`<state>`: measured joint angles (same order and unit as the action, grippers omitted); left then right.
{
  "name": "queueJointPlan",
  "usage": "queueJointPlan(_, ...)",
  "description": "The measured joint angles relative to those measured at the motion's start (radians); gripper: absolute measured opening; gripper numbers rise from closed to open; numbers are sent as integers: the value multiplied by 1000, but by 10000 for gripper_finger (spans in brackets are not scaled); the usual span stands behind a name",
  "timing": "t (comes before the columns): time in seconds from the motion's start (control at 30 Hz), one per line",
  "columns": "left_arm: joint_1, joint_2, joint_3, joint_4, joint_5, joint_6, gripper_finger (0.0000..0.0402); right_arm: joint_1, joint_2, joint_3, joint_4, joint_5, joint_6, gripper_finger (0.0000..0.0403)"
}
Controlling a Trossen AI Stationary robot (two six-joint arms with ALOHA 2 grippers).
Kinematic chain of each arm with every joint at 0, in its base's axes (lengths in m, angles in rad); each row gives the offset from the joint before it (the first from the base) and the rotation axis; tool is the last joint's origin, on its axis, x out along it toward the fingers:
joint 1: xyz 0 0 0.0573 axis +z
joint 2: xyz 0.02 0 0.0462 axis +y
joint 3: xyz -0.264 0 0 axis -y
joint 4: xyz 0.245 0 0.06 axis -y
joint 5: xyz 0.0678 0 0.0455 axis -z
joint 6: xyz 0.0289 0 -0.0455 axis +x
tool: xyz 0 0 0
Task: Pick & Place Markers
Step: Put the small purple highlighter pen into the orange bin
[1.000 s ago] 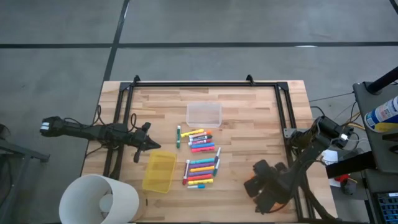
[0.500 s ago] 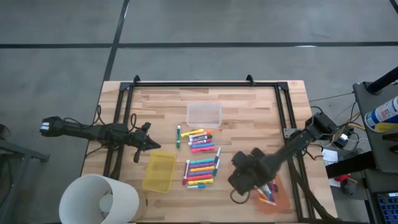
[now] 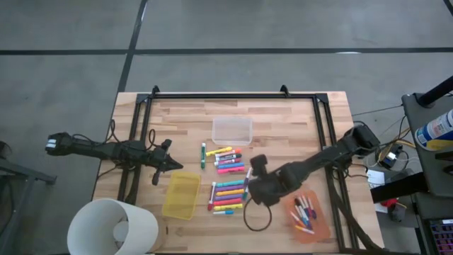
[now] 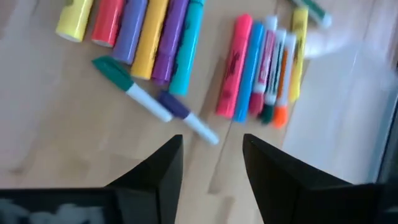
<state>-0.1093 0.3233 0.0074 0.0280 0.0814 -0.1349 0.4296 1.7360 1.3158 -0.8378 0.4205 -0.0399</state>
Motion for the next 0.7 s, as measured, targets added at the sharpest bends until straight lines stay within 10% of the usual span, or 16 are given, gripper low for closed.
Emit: queueJointPlan(0.7, 0, 0, 0, 0, 0, 0, 0, -253, 1, -88, 177, -289, -495, 137)
